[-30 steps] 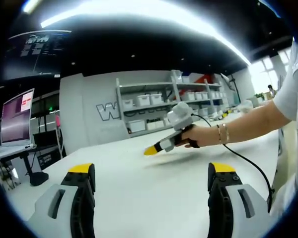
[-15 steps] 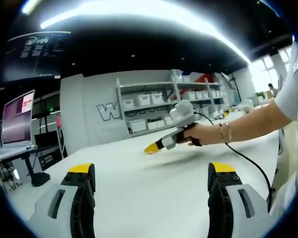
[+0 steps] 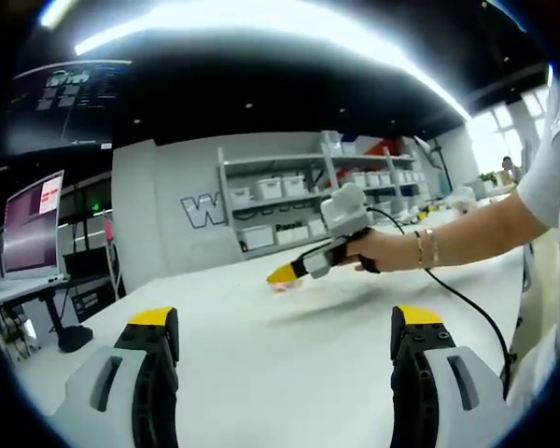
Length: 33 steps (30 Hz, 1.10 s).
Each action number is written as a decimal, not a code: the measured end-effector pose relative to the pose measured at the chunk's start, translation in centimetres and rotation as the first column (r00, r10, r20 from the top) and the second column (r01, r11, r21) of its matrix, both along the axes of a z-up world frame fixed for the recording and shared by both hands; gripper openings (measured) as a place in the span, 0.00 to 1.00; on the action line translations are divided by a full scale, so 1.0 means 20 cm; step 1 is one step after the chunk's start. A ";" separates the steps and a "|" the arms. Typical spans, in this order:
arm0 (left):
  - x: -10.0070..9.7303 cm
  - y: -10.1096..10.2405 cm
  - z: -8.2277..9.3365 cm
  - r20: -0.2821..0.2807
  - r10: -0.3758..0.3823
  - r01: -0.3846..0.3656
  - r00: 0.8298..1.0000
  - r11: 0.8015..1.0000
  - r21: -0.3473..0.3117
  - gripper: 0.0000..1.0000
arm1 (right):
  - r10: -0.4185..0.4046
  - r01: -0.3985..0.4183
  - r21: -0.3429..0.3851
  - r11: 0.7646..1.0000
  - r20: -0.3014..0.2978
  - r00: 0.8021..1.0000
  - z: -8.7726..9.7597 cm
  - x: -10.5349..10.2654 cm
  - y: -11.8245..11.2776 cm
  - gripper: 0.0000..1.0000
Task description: Open the resealable bag by pulling the two sides of the seal apart until the entire bag opening is separated and visibly accessible.
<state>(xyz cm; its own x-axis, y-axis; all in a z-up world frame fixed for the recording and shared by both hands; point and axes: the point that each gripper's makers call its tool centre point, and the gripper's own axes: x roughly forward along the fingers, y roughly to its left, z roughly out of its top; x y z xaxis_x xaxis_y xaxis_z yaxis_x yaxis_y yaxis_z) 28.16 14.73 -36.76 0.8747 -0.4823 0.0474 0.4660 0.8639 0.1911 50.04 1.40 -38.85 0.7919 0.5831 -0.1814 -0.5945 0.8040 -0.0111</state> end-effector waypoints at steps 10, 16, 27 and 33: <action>-0.01 -0.01 0.01 0.004 -0.001 0.001 1.000 1.000 0.004 0.93 | -0.019 0.019 0.006 1.000 0.059 0.998 0.07 -0.07 0.01 0.99; -0.01 -0.01 0.02 0.007 -0.003 0.003 1.000 1.000 0.004 0.93 | -0.018 0.018 0.014 1.000 0.070 0.997 0.09 -0.14 0.04 0.99; -0.02 0.00 0.02 0.008 0.001 -0.001 1.000 1.000 -0.002 0.93 | -0.007 -0.002 0.075 0.997 0.114 0.993 0.15 -0.16 0.02 1.00; -0.02 0.00 0.03 0.012 -0.002 0.002 1.000 1.000 -0.005 0.93 | -0.020 0.002 0.114 0.994 0.163 0.986 0.22 -0.13 -0.03 1.00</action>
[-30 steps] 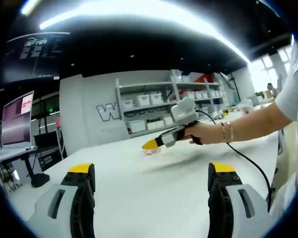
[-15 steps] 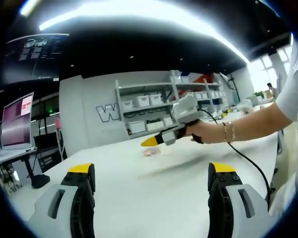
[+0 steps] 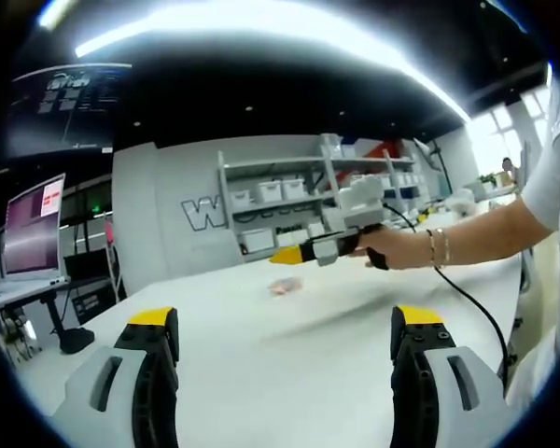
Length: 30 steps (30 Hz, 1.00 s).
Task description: Open the resealable bag by pulling the two sides of the seal apart until the entire bag opening is separated and visibly accessible.
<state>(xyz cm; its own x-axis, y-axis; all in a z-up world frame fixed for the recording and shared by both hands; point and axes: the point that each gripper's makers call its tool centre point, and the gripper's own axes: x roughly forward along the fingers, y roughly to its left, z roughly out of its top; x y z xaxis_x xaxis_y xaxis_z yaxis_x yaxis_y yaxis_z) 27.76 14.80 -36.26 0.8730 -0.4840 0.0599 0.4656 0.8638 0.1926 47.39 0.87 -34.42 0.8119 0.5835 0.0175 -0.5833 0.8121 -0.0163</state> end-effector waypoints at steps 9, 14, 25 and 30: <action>-0.02 0.01 0.01 0.005 0.002 -0.002 1.000 1.000 -0.003 0.93 | 0.032 -0.036 0.077 0.996 0.052 0.998 0.12 -0.07 -0.09 1.00; -0.02 0.00 0.00 0.004 -0.003 0.003 1.000 1.000 -0.012 0.95 | 0.053 -0.076 0.173 0.982 0.130 0.990 0.26 -0.15 -0.16 1.00; -0.01 0.01 0.02 0.013 -0.003 0.003 1.000 0.999 -0.032 1.00 | 0.060 -0.148 0.310 0.939 0.276 0.959 0.48 -0.37 -0.23 1.00; -0.02 0.03 0.03 0.036 0.012 -0.011 0.999 0.999 -0.035 1.00 | 0.078 -0.155 0.306 0.939 0.249 0.965 0.44 -0.40 -0.21 1.00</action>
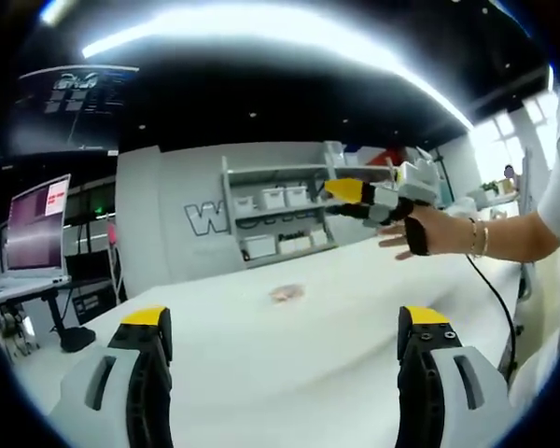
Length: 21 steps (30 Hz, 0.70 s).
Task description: Open the resealable bag by pulling the two sides of the seal apart until the entire bag opening is separated and visibly accessible.
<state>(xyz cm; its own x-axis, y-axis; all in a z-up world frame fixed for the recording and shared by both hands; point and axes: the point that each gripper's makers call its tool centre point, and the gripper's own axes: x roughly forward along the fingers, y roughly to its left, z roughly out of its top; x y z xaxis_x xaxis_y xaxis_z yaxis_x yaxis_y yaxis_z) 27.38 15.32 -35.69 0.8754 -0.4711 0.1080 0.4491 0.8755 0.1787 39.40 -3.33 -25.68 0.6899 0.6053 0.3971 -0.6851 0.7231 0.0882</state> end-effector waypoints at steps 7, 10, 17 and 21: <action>0.00 0.03 -0.01 0.004 0.018 -0.018 1.000 1.000 -0.001 1.00 | -0.015 0.015 0.002 1.000 -0.036 0.999 -0.05 -0.04 -0.05 1.00; 0.01 0.03 -0.02 0.001 0.019 -0.019 1.000 1.000 -0.014 1.00 | -0.035 0.036 0.012 0.999 -0.048 0.998 -0.06 -0.08 -0.09 1.00; 0.01 0.04 -0.03 -0.001 0.014 -0.014 1.000 0.999 -0.041 1.00 | -0.062 0.066 0.039 0.997 -0.085 0.994 -0.13 -0.13 -0.16 1.00; 0.01 0.05 -0.03 0.000 0.020 -0.020 1.000 0.999 -0.050 1.00 | -0.079 0.084 0.047 0.995 -0.098 0.992 -0.15 -0.13 -0.19 1.00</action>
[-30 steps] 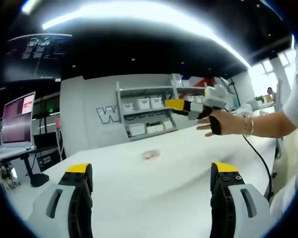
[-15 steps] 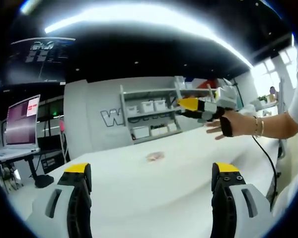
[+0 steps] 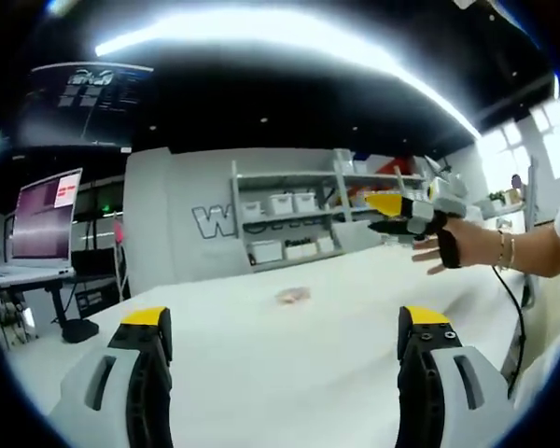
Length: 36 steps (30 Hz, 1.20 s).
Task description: Open the resealable bag by pulling the two sides of the seal apart until the entire bag opening is separated and visibly accessible.
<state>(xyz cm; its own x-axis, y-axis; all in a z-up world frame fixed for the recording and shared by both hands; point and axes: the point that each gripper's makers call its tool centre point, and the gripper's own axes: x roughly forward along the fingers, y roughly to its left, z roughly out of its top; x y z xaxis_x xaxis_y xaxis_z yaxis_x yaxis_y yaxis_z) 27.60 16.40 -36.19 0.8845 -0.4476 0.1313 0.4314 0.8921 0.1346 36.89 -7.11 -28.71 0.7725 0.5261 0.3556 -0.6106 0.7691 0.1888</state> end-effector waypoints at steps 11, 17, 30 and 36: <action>0.00 0.06 -0.01 -0.008 0.015 -0.015 1.000 1.000 -0.026 1.00 | -0.014 0.014 -0.025 1.000 -0.009 1.000 -0.01 0.03 0.03 1.00; 0.01 0.05 0.01 -0.001 0.018 -0.018 1.000 0.999 -0.031 1.00 | -0.020 0.020 -0.028 0.999 -0.017 1.000 -0.04 0.03 0.03 1.00; 0.01 0.00 -0.01 0.018 0.008 -0.008 1.000 0.999 -0.034 1.00 | -0.058 0.056 -0.040 0.998 -0.036 0.998 -0.08 -0.02 -0.05 1.00; 0.00 -0.01 -0.01 0.021 0.007 -0.006 1.000 0.999 -0.033 1.00 | -0.071 0.068 -0.040 0.997 -0.066 0.995 -0.12 -0.03 -0.08 1.00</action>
<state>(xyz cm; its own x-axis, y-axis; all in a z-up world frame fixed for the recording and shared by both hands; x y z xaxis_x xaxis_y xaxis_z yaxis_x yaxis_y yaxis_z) 27.67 16.19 -36.37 0.8842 -0.4370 0.1650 0.4230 0.8989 0.1139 36.35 -8.67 -31.08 0.8291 0.4823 0.2827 -0.5424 0.8166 0.1973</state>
